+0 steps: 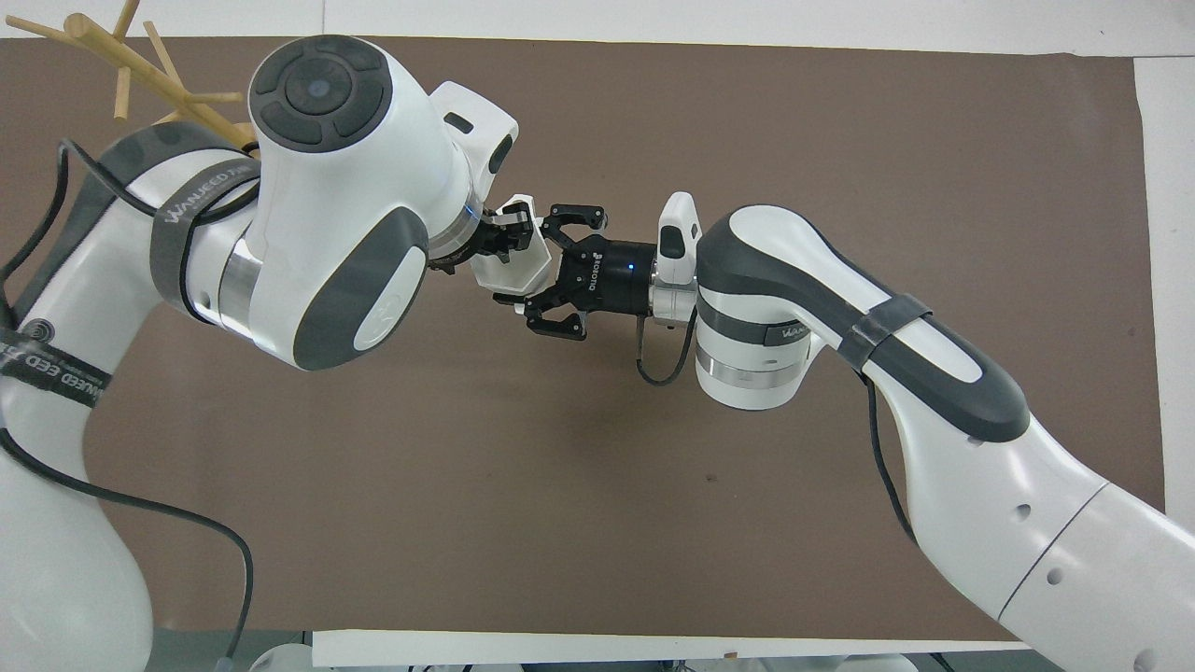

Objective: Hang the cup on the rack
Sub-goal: 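Grasp the mug with the left gripper from the right gripper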

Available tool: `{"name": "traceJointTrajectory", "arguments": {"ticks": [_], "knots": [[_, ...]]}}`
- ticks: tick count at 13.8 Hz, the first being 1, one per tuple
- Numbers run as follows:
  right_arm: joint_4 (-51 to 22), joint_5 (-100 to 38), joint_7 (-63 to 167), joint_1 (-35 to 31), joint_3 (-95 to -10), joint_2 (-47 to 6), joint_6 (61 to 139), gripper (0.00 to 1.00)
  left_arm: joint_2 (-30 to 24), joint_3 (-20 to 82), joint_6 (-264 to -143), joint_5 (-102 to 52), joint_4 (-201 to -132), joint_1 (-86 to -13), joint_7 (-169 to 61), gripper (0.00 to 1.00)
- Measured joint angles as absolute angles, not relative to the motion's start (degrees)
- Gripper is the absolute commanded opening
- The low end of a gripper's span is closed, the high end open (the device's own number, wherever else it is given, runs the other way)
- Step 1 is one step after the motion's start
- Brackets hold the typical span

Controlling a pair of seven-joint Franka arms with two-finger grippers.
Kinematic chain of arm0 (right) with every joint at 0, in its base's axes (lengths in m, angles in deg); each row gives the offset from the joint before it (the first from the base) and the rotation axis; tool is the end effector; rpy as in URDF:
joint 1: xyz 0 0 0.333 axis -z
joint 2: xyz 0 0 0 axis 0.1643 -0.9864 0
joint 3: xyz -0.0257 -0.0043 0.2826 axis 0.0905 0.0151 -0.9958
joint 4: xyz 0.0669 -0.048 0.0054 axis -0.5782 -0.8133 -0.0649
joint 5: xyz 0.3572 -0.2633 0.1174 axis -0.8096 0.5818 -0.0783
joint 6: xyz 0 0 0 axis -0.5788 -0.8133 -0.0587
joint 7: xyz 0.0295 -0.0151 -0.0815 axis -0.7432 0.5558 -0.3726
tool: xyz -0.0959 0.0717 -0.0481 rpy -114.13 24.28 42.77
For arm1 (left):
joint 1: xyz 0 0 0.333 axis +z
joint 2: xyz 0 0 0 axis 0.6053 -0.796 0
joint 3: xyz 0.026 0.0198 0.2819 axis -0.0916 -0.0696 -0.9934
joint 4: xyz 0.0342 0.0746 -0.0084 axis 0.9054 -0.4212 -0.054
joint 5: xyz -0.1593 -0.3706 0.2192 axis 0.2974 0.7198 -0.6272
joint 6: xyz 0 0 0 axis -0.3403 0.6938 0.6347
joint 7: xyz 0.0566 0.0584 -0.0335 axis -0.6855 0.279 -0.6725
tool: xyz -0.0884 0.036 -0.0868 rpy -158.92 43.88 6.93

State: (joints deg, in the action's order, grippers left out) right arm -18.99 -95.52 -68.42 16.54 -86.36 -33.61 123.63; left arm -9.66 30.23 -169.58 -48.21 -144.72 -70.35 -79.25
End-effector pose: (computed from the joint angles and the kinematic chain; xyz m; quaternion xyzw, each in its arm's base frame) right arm 0.5807 0.3940 0.2454 -0.6275 -0.4754 -0.4504 0.4212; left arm 0.5740 -0.4101 0.4242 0.9983 0.0525 -0.0139 0.0219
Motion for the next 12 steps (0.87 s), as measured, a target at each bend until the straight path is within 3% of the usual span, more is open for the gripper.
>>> {"name": "traceJointTrajectory", "arguments": {"ticks": [7, 8, 9, 10, 12], "knots": [[-18.98, -95.69, -68.38, 16.98, -86.55, -33.44, 124.5, 0.0, -9.15, 29.65, -170.09, -46.27, -145.72, -70.62, -83.16, 0.0], [-18.98, -95.69, -68.38, 16.98, -86.57, -33.44, 124.52, 0.09, -9.13, 29.64, -170.09, -46.26, -145.74, -70.63, -83.23, 0.0], [-18.98, -95.69, -68.38, 16.98, -86.58, -33.43, 124.53, 0.63, -9.12, 29.64, -170.09, -46.26, -145.75, -70.63, -83.27, 0.0], [-18.98, -95.69, -68.38, 16.98, -86.59, -33.43, 124.54, 0.97, -9.12, 29.64, -170.09, -46.26, -145.75, -70.63, -83.29, 0.0], [-19.01, -95.83, -68.37, 17.0, -86.66, -33.43, 124.6, 1.0, -9.1, 29.71, -170.19, -46.22, -145.73, -70.65, -83.28, 0.0]]}}
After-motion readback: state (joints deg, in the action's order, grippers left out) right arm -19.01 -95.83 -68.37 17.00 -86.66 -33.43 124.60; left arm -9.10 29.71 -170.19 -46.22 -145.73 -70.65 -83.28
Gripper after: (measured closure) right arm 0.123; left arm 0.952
